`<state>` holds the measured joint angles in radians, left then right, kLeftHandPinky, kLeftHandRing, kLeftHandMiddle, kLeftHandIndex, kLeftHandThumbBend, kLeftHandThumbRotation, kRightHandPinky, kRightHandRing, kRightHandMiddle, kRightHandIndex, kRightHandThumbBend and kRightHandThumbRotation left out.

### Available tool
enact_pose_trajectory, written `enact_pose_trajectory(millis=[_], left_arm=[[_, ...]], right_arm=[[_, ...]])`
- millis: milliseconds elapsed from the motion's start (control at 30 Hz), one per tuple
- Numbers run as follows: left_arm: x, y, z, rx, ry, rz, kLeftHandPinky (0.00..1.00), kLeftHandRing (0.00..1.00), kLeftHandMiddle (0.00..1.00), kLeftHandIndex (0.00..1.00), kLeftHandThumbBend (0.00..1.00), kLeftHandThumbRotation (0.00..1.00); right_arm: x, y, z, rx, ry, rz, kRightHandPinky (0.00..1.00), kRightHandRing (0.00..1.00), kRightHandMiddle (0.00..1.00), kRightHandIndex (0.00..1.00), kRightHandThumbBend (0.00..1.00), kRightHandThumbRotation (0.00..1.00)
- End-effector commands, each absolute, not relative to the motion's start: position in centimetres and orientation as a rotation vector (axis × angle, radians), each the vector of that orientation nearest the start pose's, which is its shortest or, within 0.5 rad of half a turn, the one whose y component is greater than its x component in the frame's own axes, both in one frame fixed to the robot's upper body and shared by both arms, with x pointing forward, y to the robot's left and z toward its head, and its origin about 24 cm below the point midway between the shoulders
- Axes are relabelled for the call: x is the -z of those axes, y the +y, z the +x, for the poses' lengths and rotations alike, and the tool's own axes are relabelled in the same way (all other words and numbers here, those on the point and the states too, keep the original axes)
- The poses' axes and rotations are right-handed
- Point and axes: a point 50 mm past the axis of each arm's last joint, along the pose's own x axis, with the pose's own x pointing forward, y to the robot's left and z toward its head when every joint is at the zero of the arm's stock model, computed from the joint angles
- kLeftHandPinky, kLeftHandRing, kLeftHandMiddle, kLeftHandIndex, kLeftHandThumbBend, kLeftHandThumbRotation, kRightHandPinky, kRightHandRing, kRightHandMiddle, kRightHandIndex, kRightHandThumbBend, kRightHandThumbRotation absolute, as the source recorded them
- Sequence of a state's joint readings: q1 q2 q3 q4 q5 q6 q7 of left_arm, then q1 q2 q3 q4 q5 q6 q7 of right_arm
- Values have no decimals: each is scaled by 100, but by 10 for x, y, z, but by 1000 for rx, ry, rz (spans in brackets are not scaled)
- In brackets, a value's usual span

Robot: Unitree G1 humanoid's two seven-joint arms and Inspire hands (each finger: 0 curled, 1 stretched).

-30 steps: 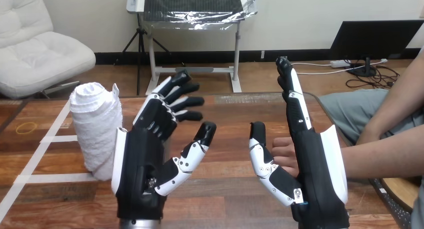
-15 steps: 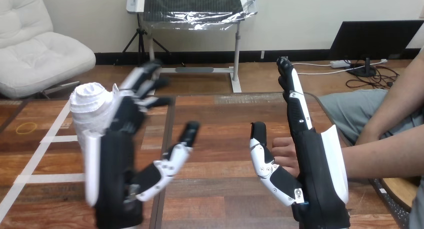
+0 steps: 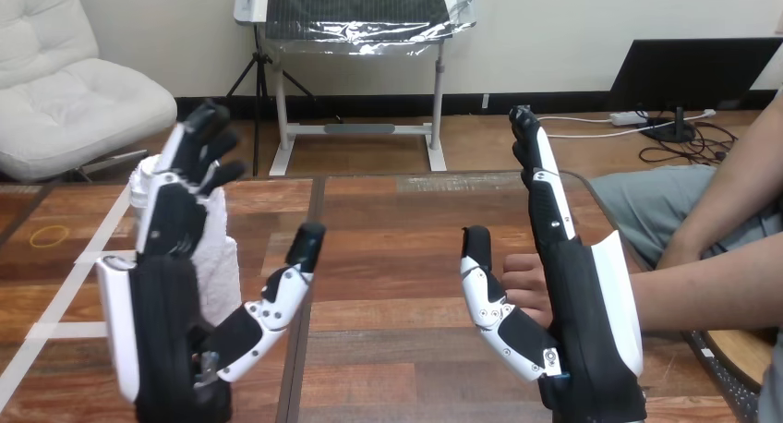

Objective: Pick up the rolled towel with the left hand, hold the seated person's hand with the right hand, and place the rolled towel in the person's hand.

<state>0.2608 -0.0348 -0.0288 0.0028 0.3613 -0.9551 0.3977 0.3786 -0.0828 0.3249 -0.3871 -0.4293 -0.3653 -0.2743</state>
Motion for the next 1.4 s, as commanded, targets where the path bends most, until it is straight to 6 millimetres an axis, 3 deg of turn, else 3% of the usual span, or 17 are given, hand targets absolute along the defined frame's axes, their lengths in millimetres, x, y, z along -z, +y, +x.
enact_pose_trajectory(millis=[0, 500, 700, 1367], left_arm=[[-75, 141, 166, -298, -775, 109, 80, 86, 87, 87, 58, 10], [-72, 154, 171, -389, -818, 148, 98, 98, 97, 95, 58, 31], [-68, 159, 174, -402, -795, 159, 99, 99, 99, 99, 59, 35], [-51, 175, 195, -394, -570, 181, 100, 100, 100, 100, 76, 35]], right_arm=[[-99, -102, 175, -13, -521, -262, 100, 100, 100, 100, 0, 0], [-97, -100, 177, -25, -517, -245, 100, 100, 100, 100, 0, 0], [-97, -100, 178, -20, -520, -249, 100, 100, 100, 100, 0, 0], [-96, -100, 181, -26, -513, -251, 100, 100, 100, 100, 0, 0]])
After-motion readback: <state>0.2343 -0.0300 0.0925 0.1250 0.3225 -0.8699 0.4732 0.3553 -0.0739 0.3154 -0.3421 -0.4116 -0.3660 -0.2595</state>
